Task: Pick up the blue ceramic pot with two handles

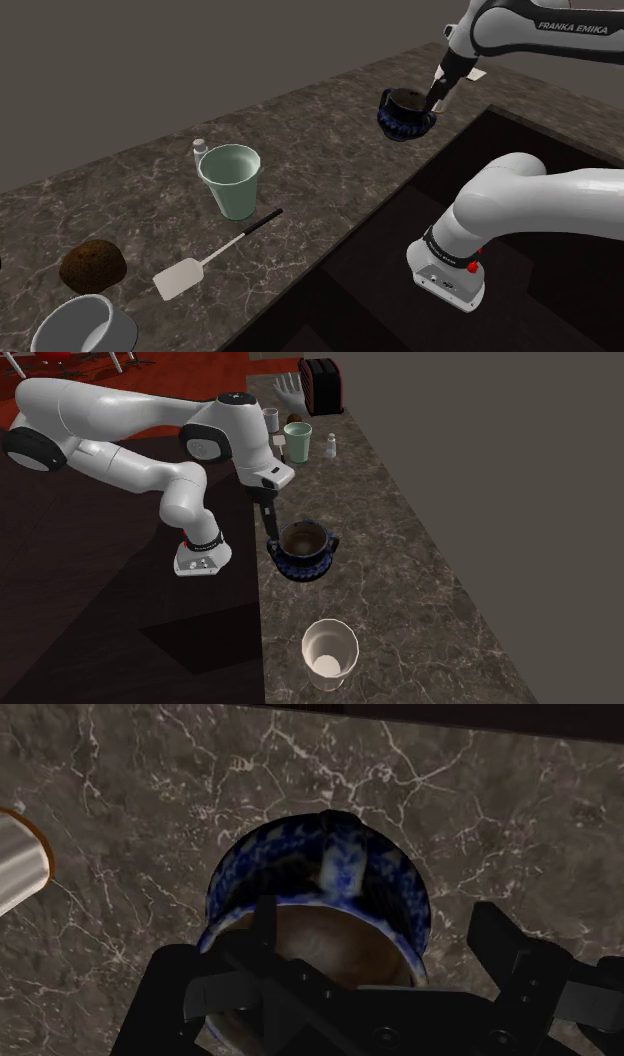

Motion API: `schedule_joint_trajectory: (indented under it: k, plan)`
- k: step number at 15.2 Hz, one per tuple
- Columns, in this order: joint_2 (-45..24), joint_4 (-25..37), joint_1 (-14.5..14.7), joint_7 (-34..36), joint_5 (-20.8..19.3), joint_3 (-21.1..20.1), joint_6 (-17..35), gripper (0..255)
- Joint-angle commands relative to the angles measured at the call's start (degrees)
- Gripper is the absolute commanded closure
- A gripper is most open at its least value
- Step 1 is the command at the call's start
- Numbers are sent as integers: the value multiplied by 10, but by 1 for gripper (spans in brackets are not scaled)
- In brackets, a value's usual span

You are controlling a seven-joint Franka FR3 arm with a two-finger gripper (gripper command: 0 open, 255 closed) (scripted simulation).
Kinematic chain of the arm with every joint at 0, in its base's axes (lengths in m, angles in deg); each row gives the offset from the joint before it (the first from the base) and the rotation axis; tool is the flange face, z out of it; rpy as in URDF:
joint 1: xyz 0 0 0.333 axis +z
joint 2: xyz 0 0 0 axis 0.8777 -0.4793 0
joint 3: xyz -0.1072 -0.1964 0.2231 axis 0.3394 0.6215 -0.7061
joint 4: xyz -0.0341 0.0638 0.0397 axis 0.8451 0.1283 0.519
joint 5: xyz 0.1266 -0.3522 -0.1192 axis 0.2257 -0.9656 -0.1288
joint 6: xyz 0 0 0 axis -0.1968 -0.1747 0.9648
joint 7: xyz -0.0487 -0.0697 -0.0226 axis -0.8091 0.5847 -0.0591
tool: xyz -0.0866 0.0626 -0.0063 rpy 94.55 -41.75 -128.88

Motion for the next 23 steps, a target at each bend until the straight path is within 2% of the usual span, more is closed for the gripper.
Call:
schedule_joint_trajectory:
  k: [1,10,11,20,23]
  plan:
    - [-2,-11,-11,-18,-20,26,24,0]
    - [-12,-62,-20,-12,-44,50,84,0]
    - [-12,-61,-20,-12,-44,51,84,255]
    - [-12,-62,-20,-12,-44,51,84,255]
    - [-6,-42,-16,-14,-34,41,60,255]
